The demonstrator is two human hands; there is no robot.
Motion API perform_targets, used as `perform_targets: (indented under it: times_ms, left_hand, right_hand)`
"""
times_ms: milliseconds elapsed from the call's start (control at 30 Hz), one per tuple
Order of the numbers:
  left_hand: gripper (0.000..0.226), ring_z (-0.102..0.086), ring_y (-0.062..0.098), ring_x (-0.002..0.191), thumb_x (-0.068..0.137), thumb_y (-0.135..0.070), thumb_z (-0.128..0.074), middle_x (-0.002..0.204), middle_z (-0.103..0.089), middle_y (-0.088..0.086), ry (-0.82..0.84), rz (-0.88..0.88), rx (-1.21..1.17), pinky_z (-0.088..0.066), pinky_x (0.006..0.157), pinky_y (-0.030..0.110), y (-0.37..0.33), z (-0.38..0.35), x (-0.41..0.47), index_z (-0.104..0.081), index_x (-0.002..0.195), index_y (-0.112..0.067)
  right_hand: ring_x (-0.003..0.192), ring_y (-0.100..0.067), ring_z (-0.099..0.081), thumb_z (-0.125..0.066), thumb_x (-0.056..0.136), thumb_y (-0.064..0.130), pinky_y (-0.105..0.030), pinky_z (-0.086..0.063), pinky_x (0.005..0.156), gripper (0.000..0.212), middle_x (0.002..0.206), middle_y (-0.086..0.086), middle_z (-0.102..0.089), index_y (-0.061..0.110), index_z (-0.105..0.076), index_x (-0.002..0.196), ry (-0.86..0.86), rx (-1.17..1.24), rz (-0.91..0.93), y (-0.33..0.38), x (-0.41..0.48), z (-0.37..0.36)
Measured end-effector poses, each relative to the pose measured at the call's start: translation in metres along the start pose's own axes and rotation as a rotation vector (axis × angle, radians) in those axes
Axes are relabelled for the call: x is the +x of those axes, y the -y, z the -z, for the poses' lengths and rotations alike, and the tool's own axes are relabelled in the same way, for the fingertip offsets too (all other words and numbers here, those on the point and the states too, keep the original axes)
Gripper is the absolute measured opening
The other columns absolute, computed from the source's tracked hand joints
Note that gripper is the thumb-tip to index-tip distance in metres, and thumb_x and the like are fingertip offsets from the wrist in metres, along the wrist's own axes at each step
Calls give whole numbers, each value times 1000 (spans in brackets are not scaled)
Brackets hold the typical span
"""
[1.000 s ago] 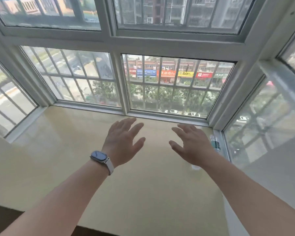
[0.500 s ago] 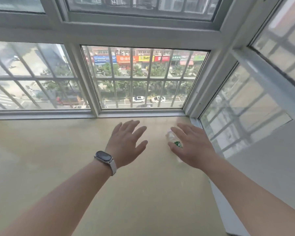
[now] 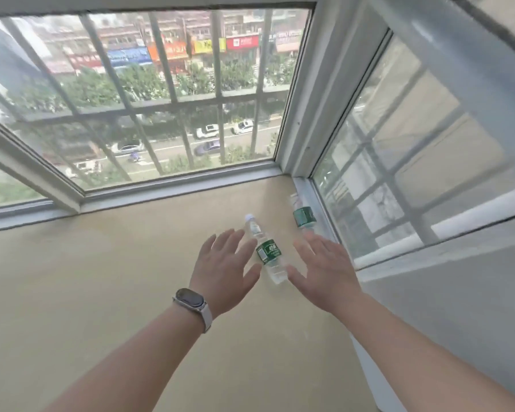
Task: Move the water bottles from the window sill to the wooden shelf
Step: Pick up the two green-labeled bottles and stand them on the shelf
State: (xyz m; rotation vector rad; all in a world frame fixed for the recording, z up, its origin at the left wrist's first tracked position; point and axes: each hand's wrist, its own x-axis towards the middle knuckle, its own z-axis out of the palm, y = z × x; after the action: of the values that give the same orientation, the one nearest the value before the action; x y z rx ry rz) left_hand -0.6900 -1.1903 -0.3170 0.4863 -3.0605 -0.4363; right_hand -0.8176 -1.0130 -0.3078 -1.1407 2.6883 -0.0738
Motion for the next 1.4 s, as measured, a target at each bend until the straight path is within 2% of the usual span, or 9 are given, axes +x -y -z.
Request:
perform_targets:
  times_ms: [200, 367, 533, 700, 833, 967, 1100, 1267, 1400]
  left_hand:
    - [51, -55, 32, 116, 86, -50, -40, 129, -60, 9, 109, 98, -76, -48, 88, 44, 3, -83, 53, -59, 123, -21]
    - [49, -47, 27, 119, 92, -49, -44, 135, -51, 2, 211, 224, -139, -43, 90, 39, 6, -139, 87, -49, 133, -21]
    - [58, -52, 26, 105, 86, -59, -46, 115, -56, 1, 253, 630, -355, -46, 78, 40, -4, -177, 108, -43, 132, -23]
    - [78, -54, 28, 111, 80, -63, -56, 125, -54, 4, 227, 797, -482, -47, 78, 38, -17, -203, 119, -33, 139, -18]
    - [89, -56, 30, 107, 76, -61, -62, 122, -55, 6, 248, 873, -526, -47, 78, 38, -16, -215, 124, -25, 143, -17]
    - [93, -61, 27, 87, 72, -57, -64, 109, -59, 3, 250, 918, -611, -50, 69, 36, -15, -220, 126, -18, 145, -22]
    - [82, -63, 20, 79, 72, -49, -65, 103, -61, 0, 217, 944, -714, -53, 69, 36, -14, -223, 126, -23, 137, -22]
    - [78, -64, 21, 86, 74, -38, -68, 105, -63, -1, 180, 948, -806, -55, 79, 40, -10, -221, 123, -28, 138, -19]
    - [65, -65, 11, 80, 76, -32, -70, 95, -63, -9, 191, 917, -827, -51, 65, 30, -7, -210, 109, -36, 131, -23]
  right_hand:
    - [122, -30, -48, -43, 89, 54, -42, -36, 98, 54, 131, -8, -57, 17, -60, 126, 80, -3, -93, -44, 49, -69]
    - [121, -28, -45, -50, 91, 43, -41, -37, 98, 50, 134, -7, -51, 15, -51, 133, 63, 122, -287, -69, 82, -115]
    - [118, -30, -49, -58, 87, 41, -41, -40, 94, 59, 130, -11, -51, 10, -45, 136, 35, 303, -574, -85, 94, -147]
    - [119, -31, -46, -62, 85, 42, -41, -40, 89, 68, 131, -13, -48, 9, -38, 139, 92, 352, -726, -94, 97, -174]
    - [120, -31, -46, -62, 86, 37, -40, -41, 88, 64, 131, -13, -48, 9, -40, 139, 133, 355, -763, -100, 97, -189]
    - [112, -33, -49, -60, 87, 30, -38, -38, 77, 45, 122, -14, -53, 7, -52, 125, 100, 354, -794, -104, 102, -195]
    - [108, -34, -52, -57, 89, 28, -39, -40, 77, 38, 118, -15, -57, 7, -56, 121, 53, 447, -834, -106, 106, -201]
    - [102, -32, -56, -58, 88, 35, -39, -43, 76, 43, 115, -9, -62, 10, -57, 124, -30, 535, -849, -103, 100, -200]
    - [91, -26, -56, -62, 85, 38, -35, -40, 70, 38, 101, -1, -62, 16, -58, 116, -162, 657, -873, -96, 97, -188]
